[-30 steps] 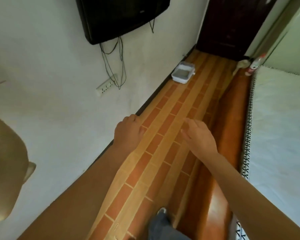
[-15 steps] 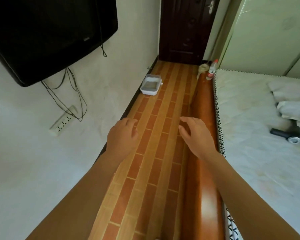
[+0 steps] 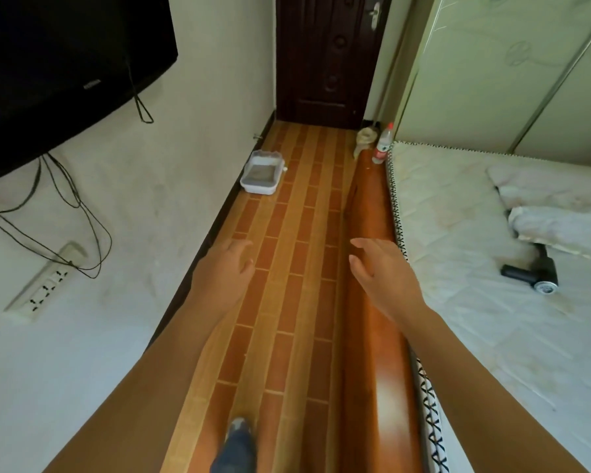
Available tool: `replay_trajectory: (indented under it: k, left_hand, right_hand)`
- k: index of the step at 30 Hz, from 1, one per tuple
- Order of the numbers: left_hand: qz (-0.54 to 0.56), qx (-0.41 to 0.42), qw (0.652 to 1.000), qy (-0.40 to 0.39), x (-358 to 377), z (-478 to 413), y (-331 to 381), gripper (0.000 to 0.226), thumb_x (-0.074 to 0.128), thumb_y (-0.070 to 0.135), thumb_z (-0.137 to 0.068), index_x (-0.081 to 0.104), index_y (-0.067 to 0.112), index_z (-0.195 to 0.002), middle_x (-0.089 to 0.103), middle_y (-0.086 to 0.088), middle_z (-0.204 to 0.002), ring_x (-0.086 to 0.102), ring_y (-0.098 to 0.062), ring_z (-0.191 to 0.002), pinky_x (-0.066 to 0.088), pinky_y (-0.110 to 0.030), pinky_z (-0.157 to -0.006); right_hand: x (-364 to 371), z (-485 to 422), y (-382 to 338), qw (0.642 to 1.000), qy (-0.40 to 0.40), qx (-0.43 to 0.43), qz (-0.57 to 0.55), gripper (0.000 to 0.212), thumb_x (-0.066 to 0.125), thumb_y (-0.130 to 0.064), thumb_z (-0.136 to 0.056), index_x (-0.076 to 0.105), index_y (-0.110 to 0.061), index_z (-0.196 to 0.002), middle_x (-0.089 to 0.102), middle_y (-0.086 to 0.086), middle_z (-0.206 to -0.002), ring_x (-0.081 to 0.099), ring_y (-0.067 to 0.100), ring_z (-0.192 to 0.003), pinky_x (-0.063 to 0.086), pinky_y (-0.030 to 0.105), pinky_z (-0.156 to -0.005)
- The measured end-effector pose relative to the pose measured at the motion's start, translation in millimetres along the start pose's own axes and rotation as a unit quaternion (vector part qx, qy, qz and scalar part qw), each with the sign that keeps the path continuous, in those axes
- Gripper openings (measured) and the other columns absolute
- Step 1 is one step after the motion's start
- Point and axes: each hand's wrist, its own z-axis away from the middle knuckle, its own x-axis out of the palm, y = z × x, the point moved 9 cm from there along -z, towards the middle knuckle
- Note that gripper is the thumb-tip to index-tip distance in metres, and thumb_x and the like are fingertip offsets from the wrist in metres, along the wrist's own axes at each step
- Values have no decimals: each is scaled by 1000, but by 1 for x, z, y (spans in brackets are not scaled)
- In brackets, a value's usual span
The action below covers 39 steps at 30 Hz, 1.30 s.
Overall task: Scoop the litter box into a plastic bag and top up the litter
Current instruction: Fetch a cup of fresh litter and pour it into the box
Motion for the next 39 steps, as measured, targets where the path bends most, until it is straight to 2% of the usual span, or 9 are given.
replay_trajectory:
  k: [9, 18, 23, 27, 34, 39]
  left_hand:
    - [-10, 47, 999, -13, 23, -158, -14, 39, 50, 23, -94, 49, 18, -133, 52, -1, -133, 50, -20, -119, 43, -31, -91]
    - [-42, 95, 993, -60, 56, -319, -17, 39, 47, 24, -95, 47, 20, -134, 51, 1, -132, 49, -18, -117, 45, -33, -91]
    - [-60, 104, 990, -78, 80, -387, -22, 39, 46, 24, -96, 47, 20, -134, 51, 1, -132, 48, -19, -117, 45, -33, -91]
    - [-66, 103, 990, -74, 102, -446, -19, 39, 48, 25, -95, 48, 20, -134, 52, 1, -133, 49, -19, -119, 45, -33, -93]
    - [-83, 85, 991, -55, 144, -583, 9, 33, 53, 22, -93, 55, 17, -126, 59, -3, -120, 58, -18, -101, 43, -25, -76]
    - [-66, 70, 994, -51, 165, -674, 34, 36, 54, 23, -93, 54, 16, -128, 58, -4, -122, 58, -18, -103, 47, -26, -80]
  right_hand:
    - [49, -129, 28, 998, -9, 53, 21, 36, 48, -28, -95, 55, -13, -127, 60, 5, -124, 48, 21, -120, 38, 31, -96]
    - [81, -254, 60, 992, -9, 125, 31, 36, 45, -28, -96, 53, -14, -129, 57, 4, -128, 46, 20, -123, 36, 29, -98]
    - [91, -310, 89, 987, 11, 161, 17, 36, 47, -27, -96, 54, -11, -128, 58, 8, -127, 47, 24, -122, 37, 34, -98]
    - [106, -366, 124, 985, 16, 171, 22, 36, 46, -28, -96, 54, -12, -128, 58, 8, -127, 47, 24, -121, 37, 34, -98]
    - [125, -506, 198, 988, 8, 153, 5, 37, 46, -29, -96, 53, -14, -129, 57, 6, -128, 47, 21, -122, 37, 32, -99]
    - [126, -609, 237, 993, 8, 116, 6, 34, 50, -24, -94, 57, -10, -124, 62, 8, -120, 50, 24, -116, 38, 31, -96]
